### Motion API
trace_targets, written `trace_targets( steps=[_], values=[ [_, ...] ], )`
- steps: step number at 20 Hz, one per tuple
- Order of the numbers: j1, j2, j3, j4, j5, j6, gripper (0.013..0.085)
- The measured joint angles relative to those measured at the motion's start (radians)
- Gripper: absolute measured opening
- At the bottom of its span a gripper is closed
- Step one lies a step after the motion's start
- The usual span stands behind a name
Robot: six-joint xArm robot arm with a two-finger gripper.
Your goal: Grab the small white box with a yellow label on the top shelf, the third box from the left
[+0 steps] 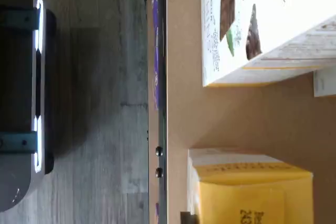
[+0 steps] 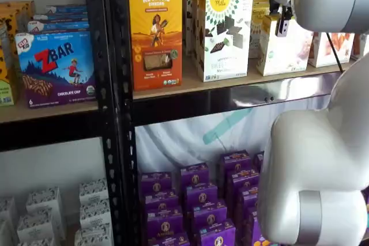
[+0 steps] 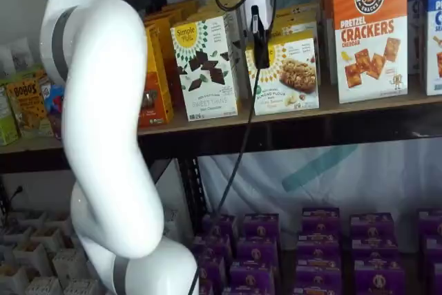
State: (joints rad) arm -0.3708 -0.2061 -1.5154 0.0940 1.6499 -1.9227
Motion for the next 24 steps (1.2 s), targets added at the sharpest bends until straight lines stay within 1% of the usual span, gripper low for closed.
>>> trace_targets(
  steps=[1,2,3,4,10,15,20,24],
  values=[
    [0.000,0.001,-0.001,0.000,0.001,0.000,0.0410],
    [0.000,0.002,-0.002,0.000,0.003,0.000,0.0370],
    [0.000,0.002,-0.003,-0.001,0.003,0.000,0.0370],
    [-0.001,0.002,-0.003,-0.002,0.005,-0.001,0.0330],
    [-0.002,0.001,-0.006,-0.007,0.020,-0.002,0.0330],
    [-0.009,-0.017,0.000,-0.001,0.049,-0.007,0.0330],
    [-0.023,-0.078,0.045,0.021,0.078,-0.014,0.0330],
    [-0.026,-0.136,0.085,0.032,0.119,-0.012,0.0330]
  ],
)
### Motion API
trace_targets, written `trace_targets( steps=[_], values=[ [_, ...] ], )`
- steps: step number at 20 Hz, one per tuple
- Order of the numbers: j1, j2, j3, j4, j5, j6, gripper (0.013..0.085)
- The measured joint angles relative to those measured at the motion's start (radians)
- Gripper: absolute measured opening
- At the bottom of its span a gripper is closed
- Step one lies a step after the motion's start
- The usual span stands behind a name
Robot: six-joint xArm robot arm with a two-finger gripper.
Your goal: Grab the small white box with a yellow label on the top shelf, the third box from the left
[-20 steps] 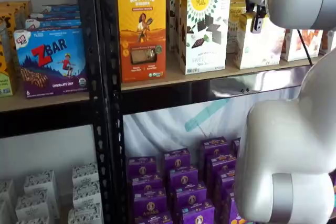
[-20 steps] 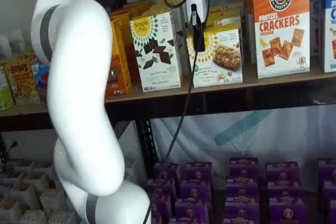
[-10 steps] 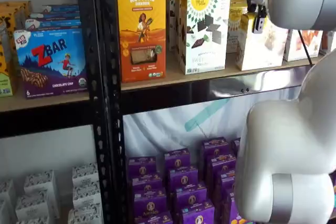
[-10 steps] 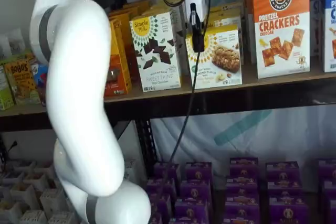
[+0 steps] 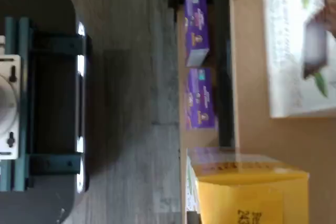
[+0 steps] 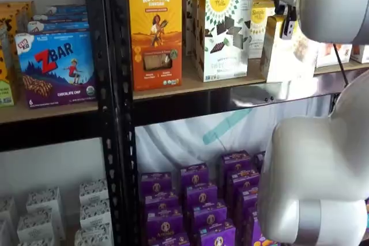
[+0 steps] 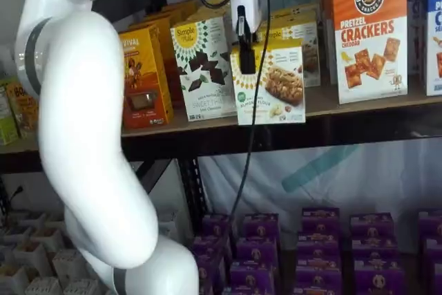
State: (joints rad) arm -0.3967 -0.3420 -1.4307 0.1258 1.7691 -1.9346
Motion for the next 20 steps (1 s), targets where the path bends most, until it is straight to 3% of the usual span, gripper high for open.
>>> trace_targets(
  steps=[20],
  values=[
    [-0.001,-0.228,0.173,-0.004,0.112,0.005,0.0330]
  ],
)
